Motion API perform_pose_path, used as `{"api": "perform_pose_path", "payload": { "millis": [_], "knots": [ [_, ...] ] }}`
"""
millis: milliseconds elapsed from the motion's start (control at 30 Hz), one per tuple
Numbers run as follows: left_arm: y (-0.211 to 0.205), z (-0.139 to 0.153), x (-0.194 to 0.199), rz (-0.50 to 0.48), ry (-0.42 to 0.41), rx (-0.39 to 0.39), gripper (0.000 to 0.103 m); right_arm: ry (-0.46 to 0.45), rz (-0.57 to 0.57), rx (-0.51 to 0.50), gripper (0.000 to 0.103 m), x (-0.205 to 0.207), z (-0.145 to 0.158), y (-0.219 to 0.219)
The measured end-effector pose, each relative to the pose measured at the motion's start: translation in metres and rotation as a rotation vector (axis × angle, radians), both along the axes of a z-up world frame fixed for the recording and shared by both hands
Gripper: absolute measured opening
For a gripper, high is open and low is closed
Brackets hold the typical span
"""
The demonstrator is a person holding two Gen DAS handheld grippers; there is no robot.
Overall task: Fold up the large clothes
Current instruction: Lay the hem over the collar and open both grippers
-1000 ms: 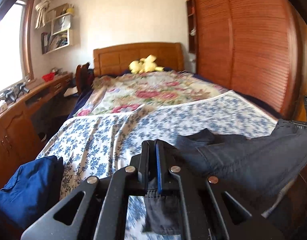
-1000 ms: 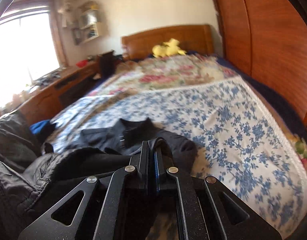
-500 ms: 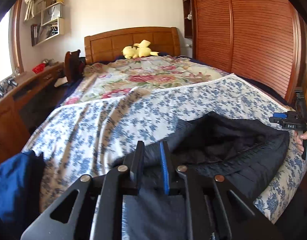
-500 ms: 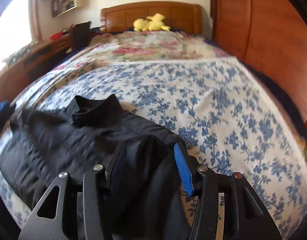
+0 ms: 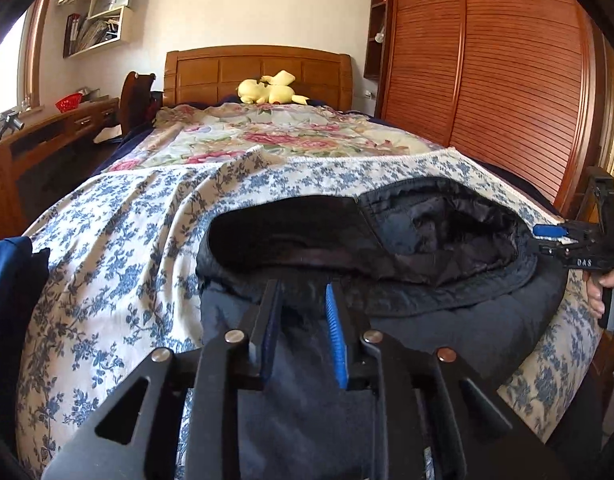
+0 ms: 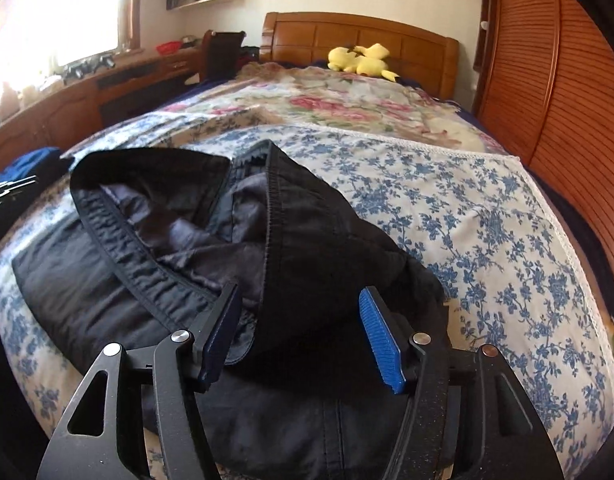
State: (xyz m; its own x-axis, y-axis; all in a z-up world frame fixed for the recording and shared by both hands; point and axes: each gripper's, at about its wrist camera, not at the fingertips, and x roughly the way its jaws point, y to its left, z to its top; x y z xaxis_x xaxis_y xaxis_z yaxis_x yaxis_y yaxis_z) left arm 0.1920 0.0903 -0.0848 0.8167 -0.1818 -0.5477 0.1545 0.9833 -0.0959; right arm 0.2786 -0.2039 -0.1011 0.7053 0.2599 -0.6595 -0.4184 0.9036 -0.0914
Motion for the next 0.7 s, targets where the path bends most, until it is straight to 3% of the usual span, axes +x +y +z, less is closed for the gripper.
{"api": "perform_pose_path", "payload": {
  "millis": [233,300,367,500,700],
  "knots": [
    [-0.001,-0.012,0.0,-0.024,0.013,0.028,0.022,0.088,-0.035,-0.013,0.062,0.017,-0.014,-0.006],
    [-0.002,-0.013,0.001,-0.031,0.014,0.027,0.022,0.114,-0.007,0.007,0.043,0.025,-0.013,-0.003],
    [-0.002,-0.013,0.002,-0.033,0.016,0.025,0.022,0.143,0.022,0.039,0.006,0.035,-0.01,0.001],
    [-0.001,-0.012,0.002,-0.033,0.016,0.006,0.022,0.132,0.035,0.069,0.002,0.063,0.001,0.01],
    [-0.003,-0.012,0.003,-0.039,0.016,0.007,0.022,0.05,-0.048,0.06,0.001,0.11,0.023,0.01]
  ]
}}
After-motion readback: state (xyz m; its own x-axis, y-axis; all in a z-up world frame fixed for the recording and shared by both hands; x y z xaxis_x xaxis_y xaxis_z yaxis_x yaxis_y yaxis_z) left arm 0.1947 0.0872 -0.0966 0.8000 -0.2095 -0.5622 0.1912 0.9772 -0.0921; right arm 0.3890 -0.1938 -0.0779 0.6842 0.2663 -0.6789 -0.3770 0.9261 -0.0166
